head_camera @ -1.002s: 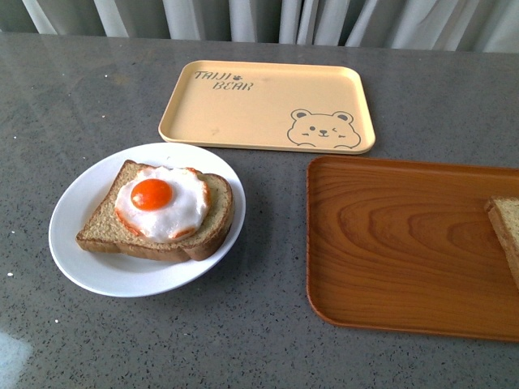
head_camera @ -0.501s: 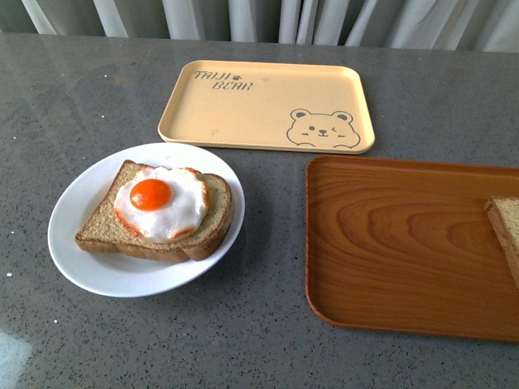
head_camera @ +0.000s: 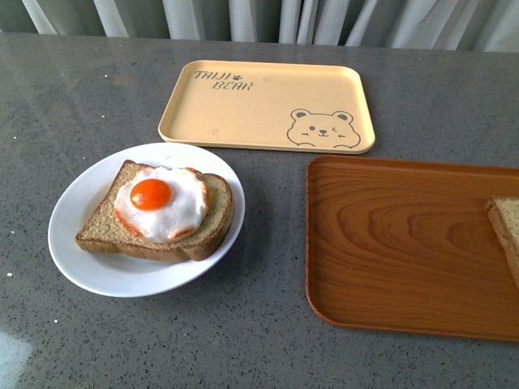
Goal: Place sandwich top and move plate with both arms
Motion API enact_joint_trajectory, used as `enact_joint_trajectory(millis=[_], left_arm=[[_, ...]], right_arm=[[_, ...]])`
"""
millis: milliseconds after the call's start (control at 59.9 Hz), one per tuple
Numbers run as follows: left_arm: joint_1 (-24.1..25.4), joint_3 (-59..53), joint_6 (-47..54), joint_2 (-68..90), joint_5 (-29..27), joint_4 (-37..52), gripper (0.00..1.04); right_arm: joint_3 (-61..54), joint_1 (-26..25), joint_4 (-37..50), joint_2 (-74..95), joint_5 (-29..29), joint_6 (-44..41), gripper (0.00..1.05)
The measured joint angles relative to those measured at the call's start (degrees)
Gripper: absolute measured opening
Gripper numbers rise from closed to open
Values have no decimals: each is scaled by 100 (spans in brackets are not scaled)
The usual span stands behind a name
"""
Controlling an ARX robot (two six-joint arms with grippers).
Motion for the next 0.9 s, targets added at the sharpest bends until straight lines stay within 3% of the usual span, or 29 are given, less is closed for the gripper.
enact_joint_trajectory(millis=[902], left_arm=[[0,0,0,0,0,0,96]], right_arm=[[520,496,428,1104,11,699,95]])
